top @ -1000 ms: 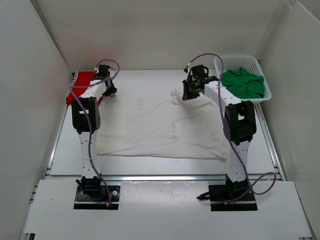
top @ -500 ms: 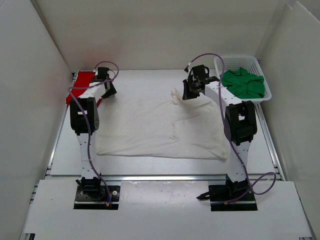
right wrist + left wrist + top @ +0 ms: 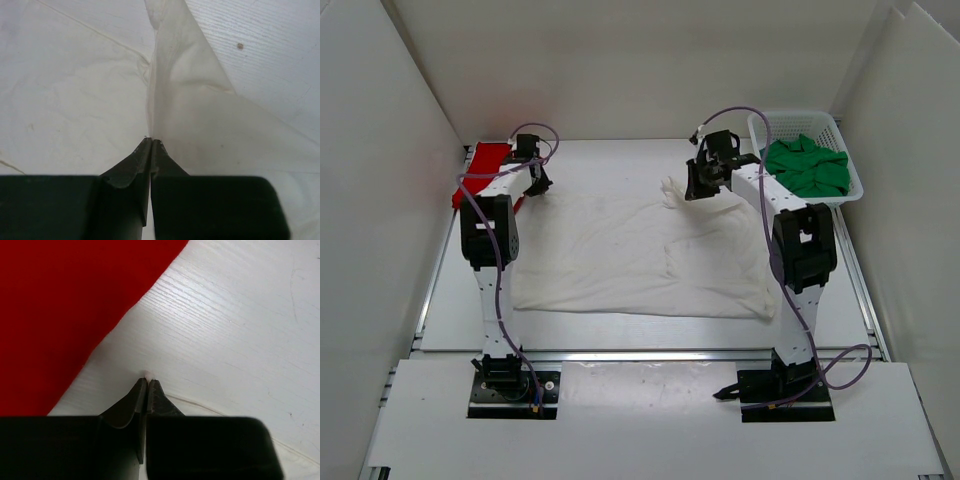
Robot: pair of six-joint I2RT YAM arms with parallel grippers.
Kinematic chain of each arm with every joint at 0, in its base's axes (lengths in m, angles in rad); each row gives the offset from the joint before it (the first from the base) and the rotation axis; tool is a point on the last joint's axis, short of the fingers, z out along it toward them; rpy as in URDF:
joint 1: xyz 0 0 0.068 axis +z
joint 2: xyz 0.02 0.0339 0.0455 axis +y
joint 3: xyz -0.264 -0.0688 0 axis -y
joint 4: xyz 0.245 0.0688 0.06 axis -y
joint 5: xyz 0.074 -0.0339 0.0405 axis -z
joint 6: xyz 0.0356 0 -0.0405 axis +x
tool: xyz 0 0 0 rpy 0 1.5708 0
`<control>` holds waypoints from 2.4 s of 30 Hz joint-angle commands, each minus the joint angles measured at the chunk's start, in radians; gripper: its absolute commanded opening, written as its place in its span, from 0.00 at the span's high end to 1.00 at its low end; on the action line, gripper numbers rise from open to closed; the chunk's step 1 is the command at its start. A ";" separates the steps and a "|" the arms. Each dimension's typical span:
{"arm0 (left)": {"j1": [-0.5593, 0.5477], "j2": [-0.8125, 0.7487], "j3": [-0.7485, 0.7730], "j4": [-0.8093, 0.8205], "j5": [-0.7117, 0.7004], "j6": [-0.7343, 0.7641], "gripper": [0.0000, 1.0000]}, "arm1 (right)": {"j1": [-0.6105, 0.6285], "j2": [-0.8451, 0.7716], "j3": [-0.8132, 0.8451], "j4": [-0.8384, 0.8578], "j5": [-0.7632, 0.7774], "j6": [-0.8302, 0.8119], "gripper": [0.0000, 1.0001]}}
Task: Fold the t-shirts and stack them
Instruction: Grap the side of the flattened tshirt furthest away from the robot with both arms, then fold the other side of the tshirt into a rectangle
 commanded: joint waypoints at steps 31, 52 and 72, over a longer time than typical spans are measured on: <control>0.072 -0.739 -0.709 0.274 0.091 -0.012 1.00 | -0.163 -0.932 -0.796 0.045 0.082 0.132 1.00; 0.115 -1.030 -1.088 0.249 0.081 -0.033 1.00 | -0.050 -1.275 -0.991 -0.218 0.133 0.186 1.00; -0.012 -1.236 -1.223 0.414 0.239 -0.154 0.55 | 0.064 -1.121 -0.785 -0.529 0.399 0.196 0.70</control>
